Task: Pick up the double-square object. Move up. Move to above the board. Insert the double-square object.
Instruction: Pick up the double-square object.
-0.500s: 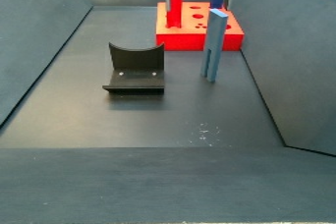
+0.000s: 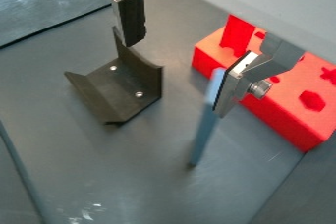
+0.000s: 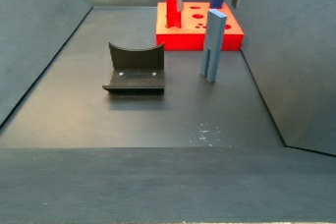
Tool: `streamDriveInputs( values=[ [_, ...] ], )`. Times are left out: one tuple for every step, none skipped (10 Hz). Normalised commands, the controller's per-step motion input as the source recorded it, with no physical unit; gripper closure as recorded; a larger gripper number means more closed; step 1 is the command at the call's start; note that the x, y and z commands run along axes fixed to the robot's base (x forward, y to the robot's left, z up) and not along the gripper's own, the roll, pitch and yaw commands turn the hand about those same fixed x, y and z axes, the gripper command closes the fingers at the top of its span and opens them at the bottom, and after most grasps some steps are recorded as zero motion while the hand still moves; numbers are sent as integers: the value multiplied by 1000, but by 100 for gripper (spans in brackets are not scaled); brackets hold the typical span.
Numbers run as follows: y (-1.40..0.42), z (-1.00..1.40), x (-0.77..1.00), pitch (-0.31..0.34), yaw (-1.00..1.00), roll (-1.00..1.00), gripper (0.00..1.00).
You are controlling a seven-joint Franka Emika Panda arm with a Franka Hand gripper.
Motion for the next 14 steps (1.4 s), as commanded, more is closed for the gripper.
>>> streamDriveInputs(
  values=[
    [-503,0,-383,-169,540,246,0],
    [-351,-200,-194,-119,777,127,0],
    [-169,-400,-109,-74,866,121,0],
    [0,-437,-23,-9,686,113,0],
    [0,-337,0,0,446,130,0],
    [0,-329,0,0,257,146,0],
    [0,-420,0,0,229,110,0],
    [-14,-409,-97,-19,229,81,0],
    [0,-434,-71,-26,234,86,0],
    [-14,-440,-74,-29,189,93,0],
    [0,-66,0,-59,17,-56,0],
    [0,0,0,-19,0,0,0],
    [0,0,0,0,0,0,100],
    [0,0,0,0,0,0,100]
  ],
)
